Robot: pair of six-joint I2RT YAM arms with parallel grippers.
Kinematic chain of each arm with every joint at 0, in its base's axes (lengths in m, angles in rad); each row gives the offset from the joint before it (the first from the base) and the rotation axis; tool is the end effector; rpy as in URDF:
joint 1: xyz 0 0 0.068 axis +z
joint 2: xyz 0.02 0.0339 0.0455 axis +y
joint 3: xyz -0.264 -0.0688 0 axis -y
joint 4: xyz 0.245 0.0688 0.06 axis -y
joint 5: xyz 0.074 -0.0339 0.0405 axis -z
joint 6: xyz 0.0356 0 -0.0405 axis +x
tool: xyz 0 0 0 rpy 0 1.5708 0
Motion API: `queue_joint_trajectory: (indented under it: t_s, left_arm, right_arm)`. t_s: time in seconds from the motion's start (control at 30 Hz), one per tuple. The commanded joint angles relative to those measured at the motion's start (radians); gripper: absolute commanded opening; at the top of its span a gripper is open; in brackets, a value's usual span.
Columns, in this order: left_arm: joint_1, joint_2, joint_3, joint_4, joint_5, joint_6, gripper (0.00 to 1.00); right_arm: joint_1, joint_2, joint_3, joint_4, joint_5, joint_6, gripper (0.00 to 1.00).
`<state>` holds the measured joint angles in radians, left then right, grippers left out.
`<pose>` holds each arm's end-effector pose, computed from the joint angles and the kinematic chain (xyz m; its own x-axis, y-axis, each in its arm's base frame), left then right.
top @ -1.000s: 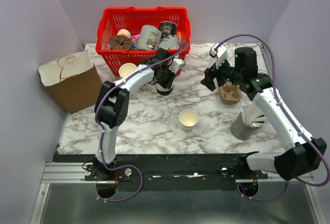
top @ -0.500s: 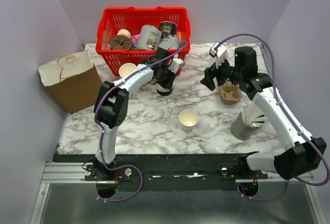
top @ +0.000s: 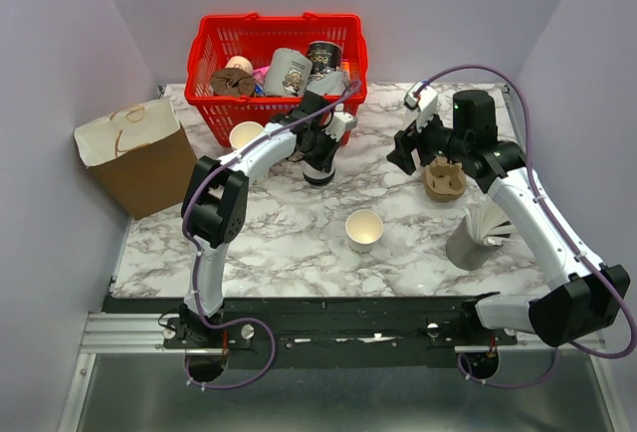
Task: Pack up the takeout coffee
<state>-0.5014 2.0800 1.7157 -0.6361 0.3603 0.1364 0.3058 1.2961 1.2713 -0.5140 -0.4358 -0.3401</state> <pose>0.3947 -0.2306 0.2225 -0.6474 0.4999 -0.5753 0.7114 0.6673 -0.2206 0.2682 0.1004 0.3670 -0.2550 -0.3976 -0.8814 -0.7462 0.6606 -0.0821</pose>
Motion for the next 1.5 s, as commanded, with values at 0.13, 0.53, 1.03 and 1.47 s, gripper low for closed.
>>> queue_joint_trajectory:
  t_s: [0.13, 0.53, 1.03, 1.47]
  left_arm:
    - [0.035, -0.092, 0.077, 0.018, 0.035, -0.035, 0.0]
    - [0.049, -0.08, 0.088, 0.012, 0.051, -0.027, 0.08]
    - [0.049, -0.044, 0.108, 0.021, 0.051, -0.046, 0.11]
    - [0.02, -0.032, 0.047, 0.032, -0.04, -0.04, 0.32]
  right_arm:
    - [-0.004, 0.011, 0.02, 0.022, -0.03, 0.013, 0.81]
    - [-0.004, 0.014, 0.014, 0.035, -0.047, 0.024, 0.81]
    - [-0.005, -0.008, -0.016, 0.048, -0.052, 0.033, 0.82]
    - [-0.005, -0.008, -0.016, 0.046, -0.047, 0.033, 0.82]
